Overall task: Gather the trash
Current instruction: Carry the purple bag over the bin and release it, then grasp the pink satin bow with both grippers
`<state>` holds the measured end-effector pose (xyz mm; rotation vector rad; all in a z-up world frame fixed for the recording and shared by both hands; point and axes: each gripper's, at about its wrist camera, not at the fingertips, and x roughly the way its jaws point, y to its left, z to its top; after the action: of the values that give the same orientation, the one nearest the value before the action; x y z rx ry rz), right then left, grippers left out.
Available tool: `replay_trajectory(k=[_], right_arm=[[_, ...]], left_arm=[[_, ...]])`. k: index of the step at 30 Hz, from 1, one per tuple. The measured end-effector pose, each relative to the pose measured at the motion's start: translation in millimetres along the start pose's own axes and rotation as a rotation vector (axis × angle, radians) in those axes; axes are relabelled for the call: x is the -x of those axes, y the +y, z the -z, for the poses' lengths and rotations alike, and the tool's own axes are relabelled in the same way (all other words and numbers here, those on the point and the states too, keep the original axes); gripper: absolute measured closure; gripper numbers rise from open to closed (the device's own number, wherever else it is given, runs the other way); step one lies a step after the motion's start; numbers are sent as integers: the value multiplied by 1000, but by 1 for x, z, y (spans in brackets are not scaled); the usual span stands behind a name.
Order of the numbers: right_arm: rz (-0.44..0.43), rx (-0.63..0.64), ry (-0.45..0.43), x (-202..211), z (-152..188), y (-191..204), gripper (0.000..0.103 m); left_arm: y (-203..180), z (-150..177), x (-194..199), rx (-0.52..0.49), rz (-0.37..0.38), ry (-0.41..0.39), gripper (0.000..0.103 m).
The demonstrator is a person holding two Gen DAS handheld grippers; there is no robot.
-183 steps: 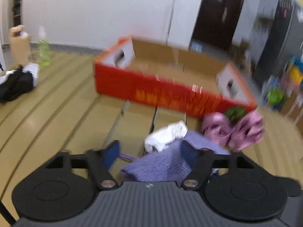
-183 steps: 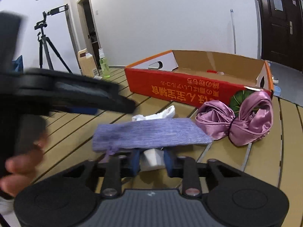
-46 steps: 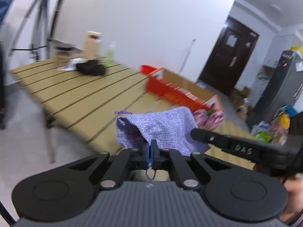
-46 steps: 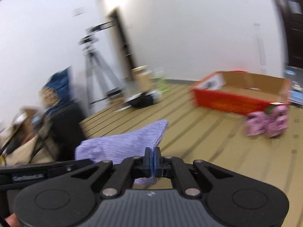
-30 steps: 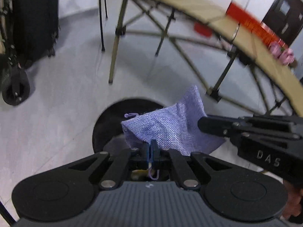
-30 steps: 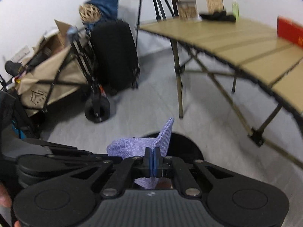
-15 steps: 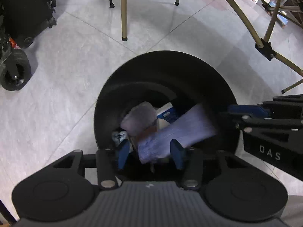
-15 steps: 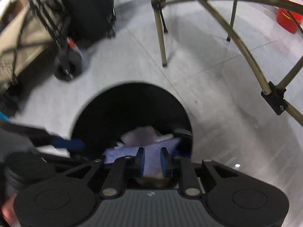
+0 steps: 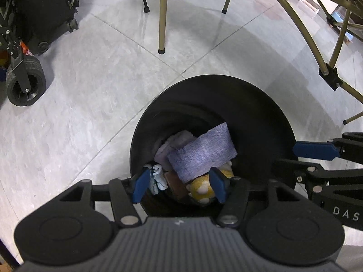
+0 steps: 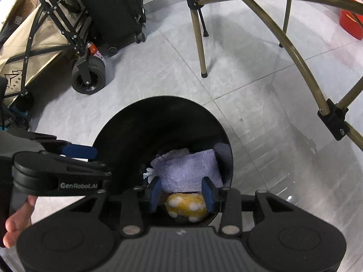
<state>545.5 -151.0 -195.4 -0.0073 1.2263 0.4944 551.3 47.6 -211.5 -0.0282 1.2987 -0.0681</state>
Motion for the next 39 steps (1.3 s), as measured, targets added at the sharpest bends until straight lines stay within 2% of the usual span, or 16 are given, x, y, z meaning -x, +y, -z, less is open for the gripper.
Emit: replay_trajectory(k=[6, 10, 12, 14, 16, 18, 21, 23, 26, 29, 32, 34, 36, 39], right_arm=[[8, 9, -30, 11, 2, 2, 65], [16, 34, -127, 43, 4, 13, 65], [29, 55, -226, 75, 12, 19, 65], [50, 68, -326, 109, 24, 23, 65], [56, 56, -452, 152, 44, 21, 65], [64, 30, -578, 199, 70, 16, 59], [131, -9, -762, 270, 116, 4, 51], [175, -54, -862, 313, 151, -12, 45], [256, -145, -953, 361, 196, -48, 37], [366, -227, -977, 386, 218, -88, 34], [398, -294, -972, 396, 216, -133, 35], [402, -314, -974, 401, 200, -164, 36], [400, -315, -949, 400, 173, -196, 36], [381, -350, -903, 390, 121, -249, 38]], left_arm=[[-1, 2, 19, 0, 12, -44, 39], [-7, 11, 52, -4, -15, -136, 39], [-15, 21, 82, -11, -55, -258, 39], [-24, 39, 119, -3, -81, -417, 28], [-36, 58, 152, 0, -68, -511, 25], [-51, 78, 183, 6, -33, -580, 24], [-84, 108, 229, -9, 30, -705, 15], [-105, 125, 254, -23, 81, -775, 7], [-142, 138, 282, -77, 181, -854, 3], [-183, 121, 290, -158, 234, -875, 3], [-225, 91, 280, -231, 244, -885, 3], [-255, 59, 272, -276, 261, -899, 3], [-286, 16, 257, -344, 292, -865, 3], [-330, -48, 230, -369, 323, -808, 6]])
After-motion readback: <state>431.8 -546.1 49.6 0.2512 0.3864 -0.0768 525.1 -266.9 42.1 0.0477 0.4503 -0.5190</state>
